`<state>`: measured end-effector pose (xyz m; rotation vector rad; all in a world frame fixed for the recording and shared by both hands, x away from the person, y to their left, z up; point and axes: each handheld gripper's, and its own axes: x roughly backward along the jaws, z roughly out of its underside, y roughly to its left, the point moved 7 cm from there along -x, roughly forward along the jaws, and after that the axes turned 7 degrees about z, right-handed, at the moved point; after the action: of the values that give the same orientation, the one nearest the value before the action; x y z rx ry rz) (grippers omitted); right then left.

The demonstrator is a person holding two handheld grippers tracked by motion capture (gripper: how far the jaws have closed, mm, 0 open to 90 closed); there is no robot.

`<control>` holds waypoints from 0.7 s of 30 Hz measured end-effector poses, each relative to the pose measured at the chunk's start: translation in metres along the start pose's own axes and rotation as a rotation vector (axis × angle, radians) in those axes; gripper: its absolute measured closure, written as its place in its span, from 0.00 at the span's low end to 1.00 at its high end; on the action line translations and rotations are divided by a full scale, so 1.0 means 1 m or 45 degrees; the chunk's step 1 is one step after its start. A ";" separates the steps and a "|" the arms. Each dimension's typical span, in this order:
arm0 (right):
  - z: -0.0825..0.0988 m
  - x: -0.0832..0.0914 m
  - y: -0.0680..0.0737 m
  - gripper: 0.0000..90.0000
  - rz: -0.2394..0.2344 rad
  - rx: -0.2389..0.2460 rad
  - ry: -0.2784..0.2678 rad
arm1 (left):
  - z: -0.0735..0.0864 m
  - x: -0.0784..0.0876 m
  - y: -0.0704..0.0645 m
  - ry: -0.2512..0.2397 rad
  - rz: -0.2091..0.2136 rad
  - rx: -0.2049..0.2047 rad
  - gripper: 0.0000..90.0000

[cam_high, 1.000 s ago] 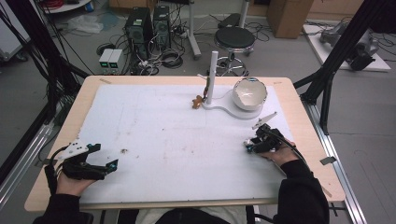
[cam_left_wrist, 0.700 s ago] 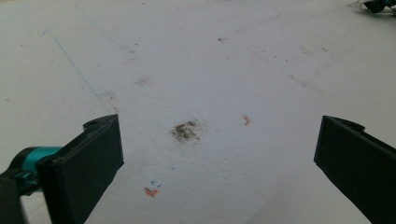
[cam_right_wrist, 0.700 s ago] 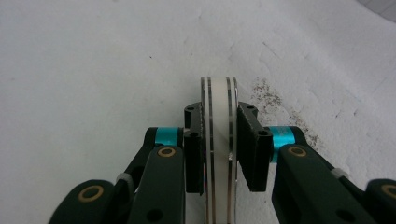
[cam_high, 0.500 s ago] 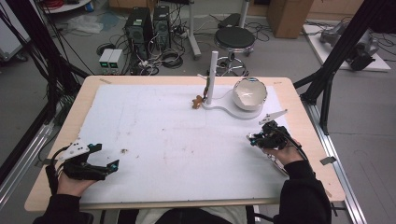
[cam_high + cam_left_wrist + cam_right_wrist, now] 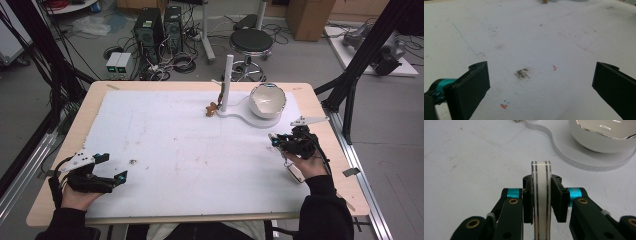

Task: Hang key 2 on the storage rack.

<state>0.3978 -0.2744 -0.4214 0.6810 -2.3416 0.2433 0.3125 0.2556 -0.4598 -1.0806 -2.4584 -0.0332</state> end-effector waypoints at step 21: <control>-0.066 0.020 0.013 0.82 -0.035 0.059 -0.059 | -0.003 -0.002 -0.002 -0.033 0.052 0.028 0.02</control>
<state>0.4153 -0.2484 -0.3587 0.7482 -2.3757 0.2733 0.3140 0.2521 -0.4574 -1.1283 -2.4526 0.0209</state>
